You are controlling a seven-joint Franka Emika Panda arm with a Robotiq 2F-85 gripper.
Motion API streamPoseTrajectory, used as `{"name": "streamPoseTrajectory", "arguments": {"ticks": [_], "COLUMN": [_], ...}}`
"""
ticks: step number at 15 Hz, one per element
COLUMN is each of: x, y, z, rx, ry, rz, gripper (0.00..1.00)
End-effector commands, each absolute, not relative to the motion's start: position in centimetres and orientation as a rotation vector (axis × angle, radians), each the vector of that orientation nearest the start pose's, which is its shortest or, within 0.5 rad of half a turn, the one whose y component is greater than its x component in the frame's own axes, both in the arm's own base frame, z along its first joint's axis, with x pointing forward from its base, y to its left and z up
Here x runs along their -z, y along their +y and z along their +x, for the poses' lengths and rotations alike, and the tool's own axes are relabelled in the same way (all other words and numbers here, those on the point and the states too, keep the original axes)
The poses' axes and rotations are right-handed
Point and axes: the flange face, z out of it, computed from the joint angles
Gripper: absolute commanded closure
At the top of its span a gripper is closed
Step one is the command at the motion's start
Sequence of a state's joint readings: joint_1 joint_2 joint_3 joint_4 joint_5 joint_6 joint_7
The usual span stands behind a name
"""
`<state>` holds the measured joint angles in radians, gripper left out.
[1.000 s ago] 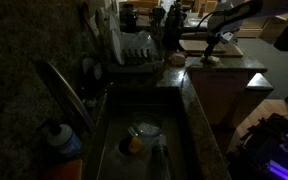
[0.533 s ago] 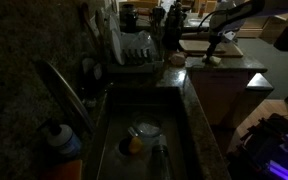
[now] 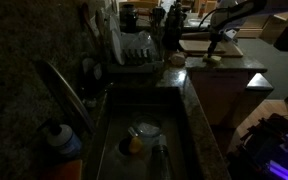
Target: Close the water faucet, move the orange pack to the left, scrub the countertop with the yellow sponge
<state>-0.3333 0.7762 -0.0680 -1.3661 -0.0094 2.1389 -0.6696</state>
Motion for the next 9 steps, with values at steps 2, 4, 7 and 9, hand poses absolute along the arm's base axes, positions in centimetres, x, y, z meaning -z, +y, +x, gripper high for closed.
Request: {"name": "streamPoseTrajectory", "arguments": {"ticks": [2,4,7,9], "x": [-24.5,-24.4,-24.9,-25.4], "y": [-28.1,-28.1,-27.4,-27.6], "z": [67.7,67.7,67.3,66.1], "rx": [-0.036,-0.036,-0.080,-0.162], "ry": [-0.430,-0.424,-0.373,-0.304], "rz": [-3.156,-3.153,-3.113,-3.134], "gripper": [1.00,1.00,1.00,1.00]}}
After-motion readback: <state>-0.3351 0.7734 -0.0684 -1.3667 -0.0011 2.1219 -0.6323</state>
